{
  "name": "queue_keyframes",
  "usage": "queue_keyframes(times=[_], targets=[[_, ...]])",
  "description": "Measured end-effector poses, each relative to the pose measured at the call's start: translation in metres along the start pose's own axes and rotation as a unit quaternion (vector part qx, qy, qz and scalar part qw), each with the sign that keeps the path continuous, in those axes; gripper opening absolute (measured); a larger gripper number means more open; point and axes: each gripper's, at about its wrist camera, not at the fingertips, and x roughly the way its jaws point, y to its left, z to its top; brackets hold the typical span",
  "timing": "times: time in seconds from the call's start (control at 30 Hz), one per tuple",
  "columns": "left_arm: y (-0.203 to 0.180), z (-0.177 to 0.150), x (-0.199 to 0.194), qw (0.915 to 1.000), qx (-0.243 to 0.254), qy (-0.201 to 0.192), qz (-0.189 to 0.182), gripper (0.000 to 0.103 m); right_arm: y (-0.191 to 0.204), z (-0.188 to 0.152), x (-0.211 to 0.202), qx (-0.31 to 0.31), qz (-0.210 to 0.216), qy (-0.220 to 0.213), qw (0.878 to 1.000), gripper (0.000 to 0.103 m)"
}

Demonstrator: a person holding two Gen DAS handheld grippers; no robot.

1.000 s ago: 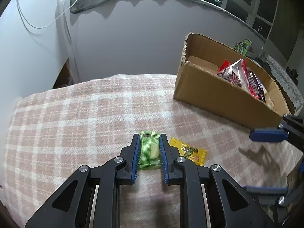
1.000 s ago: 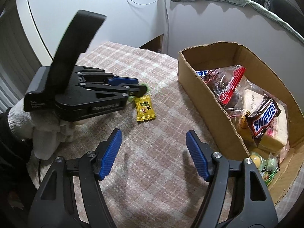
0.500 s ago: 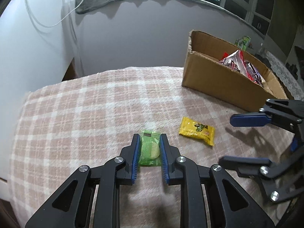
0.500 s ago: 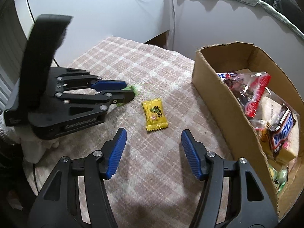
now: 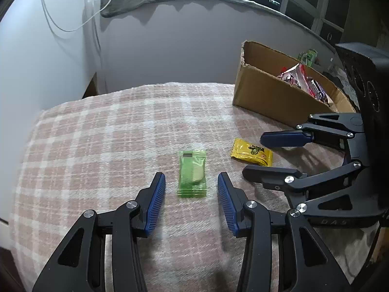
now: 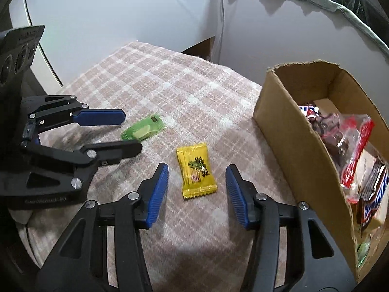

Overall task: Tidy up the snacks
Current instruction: 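Lower the right tool onto the yellow candy packet and close on it, then carry the green packet into the box with the left tool while the right tool carries the yellow packet there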

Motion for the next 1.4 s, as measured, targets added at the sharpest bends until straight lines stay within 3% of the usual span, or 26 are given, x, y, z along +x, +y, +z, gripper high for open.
queue_keyframes(times=[0.1,0.17,0.23,0.37,0.7,0.93,1.4], targets=[[-0.002,0.001,0.004,1.0,0.006,0.004,0.0,0.042,0.006,0.001,0.002,-0.017,-0.015,0.002,1.0,0.044],[-0.003,0.002,0.005,1.0,0.007,0.004,0.001,0.04,0.008,0.003,0.003,-0.016,-0.014,0.003,1.0,0.031],[-0.002,0.002,0.006,1.0,0.007,0.004,0.002,0.034,0.009,0.003,0.002,-0.018,-0.016,0.003,1.0,0.027],[-0.003,0.002,0.004,0.9999,0.008,-0.001,0.009,0.022,0.009,0.002,0.0,-0.011,-0.016,0.004,1.0,0.026],[-0.002,0.002,-0.005,0.9999,-0.003,-0.015,0.005,0.022,-0.008,-0.008,-0.016,0.044,-0.005,-0.01,0.999,0.026],[-0.012,0.008,-0.027,0.9988,-0.002,-0.048,-0.001,0.022,-0.014,-0.012,-0.046,0.059,0.0,-0.036,0.998,0.026],[-0.058,0.04,-0.063,0.992,0.024,-0.122,-0.022,0.022,-0.031,-0.022,-0.124,0.087,-0.044,-0.118,0.988,0.026]])
